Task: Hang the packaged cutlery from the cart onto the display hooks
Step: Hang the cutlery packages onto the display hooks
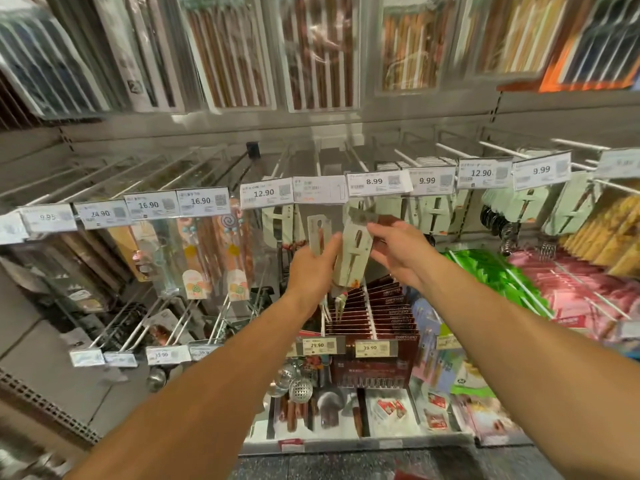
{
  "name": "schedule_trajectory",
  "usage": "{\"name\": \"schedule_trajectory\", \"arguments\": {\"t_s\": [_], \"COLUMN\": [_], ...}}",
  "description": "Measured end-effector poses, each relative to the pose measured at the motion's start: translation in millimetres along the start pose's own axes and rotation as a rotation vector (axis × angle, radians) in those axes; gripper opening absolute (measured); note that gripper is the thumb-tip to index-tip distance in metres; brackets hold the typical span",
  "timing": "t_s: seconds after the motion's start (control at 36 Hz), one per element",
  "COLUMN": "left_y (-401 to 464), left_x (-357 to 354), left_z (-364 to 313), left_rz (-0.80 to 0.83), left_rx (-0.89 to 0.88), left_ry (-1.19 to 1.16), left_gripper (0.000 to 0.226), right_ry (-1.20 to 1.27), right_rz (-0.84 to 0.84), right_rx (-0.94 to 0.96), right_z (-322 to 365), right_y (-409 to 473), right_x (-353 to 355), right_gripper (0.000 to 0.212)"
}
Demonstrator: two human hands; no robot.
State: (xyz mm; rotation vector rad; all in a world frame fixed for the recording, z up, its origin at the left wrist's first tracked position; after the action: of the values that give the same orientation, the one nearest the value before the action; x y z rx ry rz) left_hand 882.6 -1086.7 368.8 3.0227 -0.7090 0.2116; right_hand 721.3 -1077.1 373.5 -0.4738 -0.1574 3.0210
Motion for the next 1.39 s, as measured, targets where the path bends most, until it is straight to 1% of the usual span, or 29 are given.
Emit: {"name": "schedule_trajectory", "arguments": {"t_s": [0.06, 0.08, 0.14, 0.19, 0.25, 0.31, 0.36, 0.44, 0.56, 0.67, 0.72, 0.83, 0.86, 0.92, 1.0, 1.08, 1.17, 1.22, 1.28, 1.31, 1.39], "left_y": [-1, -1, -2, -1, -1, -1, -3, -4, -1, 0, 2, 3, 4, 5, 8, 9, 12, 15, 17, 17, 20], "left_x": [9, 13, 17, 15, 10, 5, 2, 0, 0, 2, 3, 5, 6, 7, 10, 8, 5, 4, 3, 1, -6], "left_z": [1, 2, 5, 8, 12, 15, 14, 12, 15, 19, 19, 17, 16, 14, 12, 8, 7, 6, 4, 2, -4], "left_rz": [-0.03, -0.055, -0.062, -0.017, 0.066, 0.149, 0.207, 0.245, 0.242, 0.238, 0.225, 0.218, 0.209, 0.188, 0.148, 0.155, 0.166, 0.149, 0.135, 0.134, 0.153], "left_rx": [0.031, 0.049, 0.07, 0.112, 0.169, 0.199, 0.196, 0.193, 0.204, 0.224, 0.225, 0.235, 0.237, 0.241, 0.226, 0.175, 0.153, 0.149, 0.144, 0.144, 0.14], "left_ry": [0.015, 0.012, -0.04, -0.15, -0.34, -0.441, -0.451, -0.458, -0.435, -0.418, -0.412, -0.402, -0.387, -0.344, -0.211, -0.076, -0.042, -0.034, -0.006, 0.01, 0.028], "left_gripper": [0.032, 0.03, 0.025, 0.03, 0.047, 0.063, 0.071, 0.079, 0.085, 0.088, 0.087, 0.082, 0.076, 0.058, 0.036, 0.023, 0.02, 0.021, 0.022, 0.021, 0.014], "right_ry": [-0.166, -0.254, -0.339, -0.324, -0.258, -0.182, -0.093, 0.001, 0.034, -0.042, -0.061, -0.071, -0.086, -0.101, -0.076, -0.183, -0.299, -0.408, -0.482, -0.44, -0.112], "right_rz": [-0.06, -0.081, -0.112, -0.139, -0.166, -0.155, -0.134, -0.133, -0.163, -0.273, -0.311, -0.361, -0.398, -0.444, -0.432, -0.43, -0.464, -0.484, -0.433, -0.38, -0.161], "right_rx": [0.007, 0.01, 0.007, 0.018, 0.029, 0.044, 0.062, 0.097, 0.145, 0.131, 0.12, 0.115, 0.109, 0.113, 0.084, -0.023, 0.006, 0.014, 0.014, 0.008, -0.033], "right_z": [5, 7, 9, 10, 10, 12, 14, 20, 28, 30, 29, 26, 26, 28, 30, 25, 23, 21, 19, 15, 9], "right_y": [3, 3, 4, 5, 6, 5, 6, 8, 9, 15, 19, 25, 26, 28, 34, 35, 32, 25, 21, 20, 14], "right_x": [7, 9, 11, 13, 14, 13, 11, 11, 10, 11, 10, 11, 14, 15, 13, 16, 19, 22, 23, 23, 16], "right_gripper": [0.02, 0.019, 0.018, 0.017, 0.016, 0.017, 0.024, 0.032, 0.032, 0.029, 0.029, 0.04, 0.042, 0.042, 0.048, 0.045, 0.036, 0.034, 0.023, 0.017, 0.026]}}
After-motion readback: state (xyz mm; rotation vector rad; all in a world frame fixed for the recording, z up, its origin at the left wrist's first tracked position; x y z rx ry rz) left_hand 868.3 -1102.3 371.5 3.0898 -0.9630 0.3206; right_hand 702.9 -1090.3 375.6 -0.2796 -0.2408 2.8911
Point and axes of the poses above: each hand's wrist, its own y-axis towards the middle knuckle, its own x-axis out of the back of the hand, z = x × y, the point moved 7 cm from there along y, towards the middle knuckle, and after that the axes turned 13 degrees about z, right-handed, at the moved point
